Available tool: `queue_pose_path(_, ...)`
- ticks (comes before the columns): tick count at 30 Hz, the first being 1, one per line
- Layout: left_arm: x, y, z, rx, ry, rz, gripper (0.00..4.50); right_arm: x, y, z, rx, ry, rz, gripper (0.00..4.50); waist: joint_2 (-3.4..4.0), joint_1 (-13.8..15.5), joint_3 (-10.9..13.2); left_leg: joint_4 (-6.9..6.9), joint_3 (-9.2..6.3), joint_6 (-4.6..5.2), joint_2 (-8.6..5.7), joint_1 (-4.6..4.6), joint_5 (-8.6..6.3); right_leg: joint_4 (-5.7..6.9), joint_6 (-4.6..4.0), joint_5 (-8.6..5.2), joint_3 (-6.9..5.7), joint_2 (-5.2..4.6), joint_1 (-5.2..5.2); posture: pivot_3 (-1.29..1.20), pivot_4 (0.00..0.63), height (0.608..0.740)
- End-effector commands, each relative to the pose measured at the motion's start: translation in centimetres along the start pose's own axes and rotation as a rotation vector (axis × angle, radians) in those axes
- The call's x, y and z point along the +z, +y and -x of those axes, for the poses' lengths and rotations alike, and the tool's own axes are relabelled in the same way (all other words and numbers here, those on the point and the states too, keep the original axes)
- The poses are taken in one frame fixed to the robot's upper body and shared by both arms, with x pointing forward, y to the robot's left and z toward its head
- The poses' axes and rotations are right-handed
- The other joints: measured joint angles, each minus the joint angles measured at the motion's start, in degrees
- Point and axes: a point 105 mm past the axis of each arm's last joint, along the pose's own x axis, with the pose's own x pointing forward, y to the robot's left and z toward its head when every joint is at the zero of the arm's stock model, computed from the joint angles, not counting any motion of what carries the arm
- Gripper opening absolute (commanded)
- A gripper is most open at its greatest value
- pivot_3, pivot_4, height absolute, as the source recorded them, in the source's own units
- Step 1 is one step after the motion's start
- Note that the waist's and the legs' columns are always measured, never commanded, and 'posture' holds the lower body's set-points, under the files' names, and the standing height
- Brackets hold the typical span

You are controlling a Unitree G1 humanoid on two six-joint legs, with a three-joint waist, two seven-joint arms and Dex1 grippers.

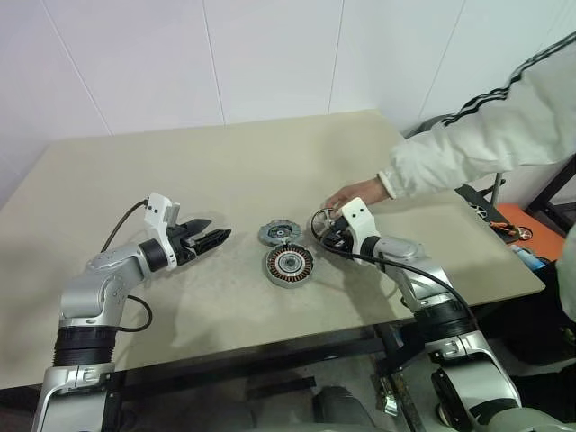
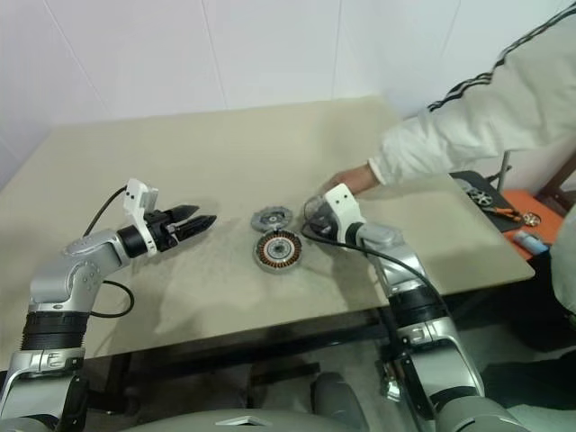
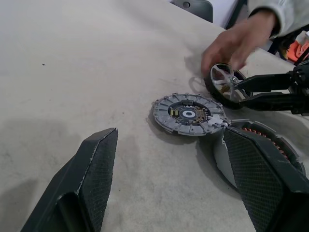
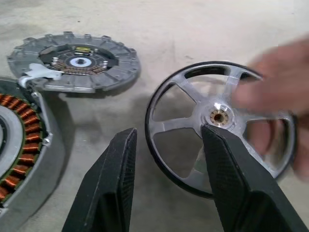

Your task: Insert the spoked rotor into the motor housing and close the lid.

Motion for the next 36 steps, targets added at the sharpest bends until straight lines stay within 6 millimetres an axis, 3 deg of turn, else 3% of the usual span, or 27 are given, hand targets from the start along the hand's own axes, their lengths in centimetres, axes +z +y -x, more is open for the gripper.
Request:
queue_pose_path(1, 1.1, -0.5, -0.1, -0.014, -0.032, -0.044, 3.70, 1.1, -0.6, 0.2, -0.026, -0.040, 0.016, 2.21, 0.00, 0.0, 0.0, 0.00, 0.00, 0.00, 0.00, 0.00, 0.00, 0.00, 0.00, 0.00, 0.00, 0.00, 0.00, 0.00, 0.000, 0.740)
queue_pose_path(8, 1.1, -0.7, -0.3, -0.020, -0.034, -0.043, 3.70, 1.9, -0.2, 0.5, 0.005, -0.082, -0.024, 2.21, 0.00, 0.0, 0.0, 0.00, 0.00, 0.00, 0.00, 0.00, 0.00, 0.00, 0.00, 0.00, 0.00, 0.00, 0.00, 0.00, 0.000, 0.740)
queue_pose_path(12, 1.1, -0.7, -0.3, -0.023, -0.036, -0.041, 3.70, 4.0, -0.4, 0.9, 0.017, -0.172, -0.142, 2.21, 0.00, 0.0, 0.0, 0.00, -0.01, 0.00, 0.00, 0.00, 0.00, 0.01, -0.01, 0.01, 0.00, 0.00, 0.00, 0.00, 0.000, 0.740)
queue_pose_path(15, 1.3, -0.5, -0.1, -0.017, -0.040, -0.040, 3.70, 5.6, 0.3, 1.2, 0.056, -0.207, -0.108, 2.21, 0.00, 0.0, 0.0, 0.01, -0.01, 0.00, 0.00, 0.00, 0.00, 0.03, -0.01, 0.01, 0.00, 0.00, 0.00, 0.00, 0.000, 0.740)
queue_pose_path(21, 1.3, 0.0, 0.8, -0.046, -0.018, -0.035, 3.70, 5.0, 0.7, 0.9, 0.071, -0.172, -0.079, 2.21, 0.00, 0.0, 0.0, 0.00, -0.01, 0.00, 0.00, 0.00, 0.00, 0.02, -0.01, 0.01, 0.00, 0.00, -0.01, 0.00, 0.000, 0.740)
queue_pose_path(27, -2.4, 0.4, 2.9, -0.117, 0.177, -0.106, 3.70, 4.6, 0.7, 0.8, 0.069, -0.161, -0.080, 2.21, 0.03, -0.1, 0.0, -0.05, 0.00, 0.00, 0.00, 0.02, 0.00, 0.02, -0.02, -0.01, 0.00, 0.01, -0.02, 0.00, 0.000, 0.740)
queue_pose_path(30, -2.9, 0.7, 2.4, -0.132, 0.181, -0.091, 3.70, 4.6, 0.6, 0.7, 0.068, -0.158, -0.079, 2.21, 0.01, 0.2, 0.0, 0.00, 0.00, 0.00, 0.00, 0.00, 0.00, 0.03, -0.02, -0.01, -0.02, 0.00, -0.01, 0.00, 0.000, 0.740)
queue_pose_path(33, -3.1, 0.8, 0.7, -0.126, 0.173, -0.151, 3.70, 4.4, 0.6, 0.7, 0.064, -0.154, -0.075, 2.21, 0.00, 0.3, 0.0, 0.05, -0.01, 0.00, -0.01, 0.00, 0.00, 0.02, -0.01, 0.00, -0.02, -0.01, 0.03, 0.00, 0.000, 0.740)
queue_pose_path(36, -2.3, -0.4, -1.0, -0.209, 0.161, -0.184, 3.70, 4.1, 0.5, 0.6, 0.057, -0.145, -0.065, 2.21, 0.00, 0.1, 0.0, 0.05, -0.01, 0.00, -0.01, 0.00, 0.00, 0.02, -0.01, 0.01, -0.02, 0.00, 0.03, 0.00, 0.000, 0.740)
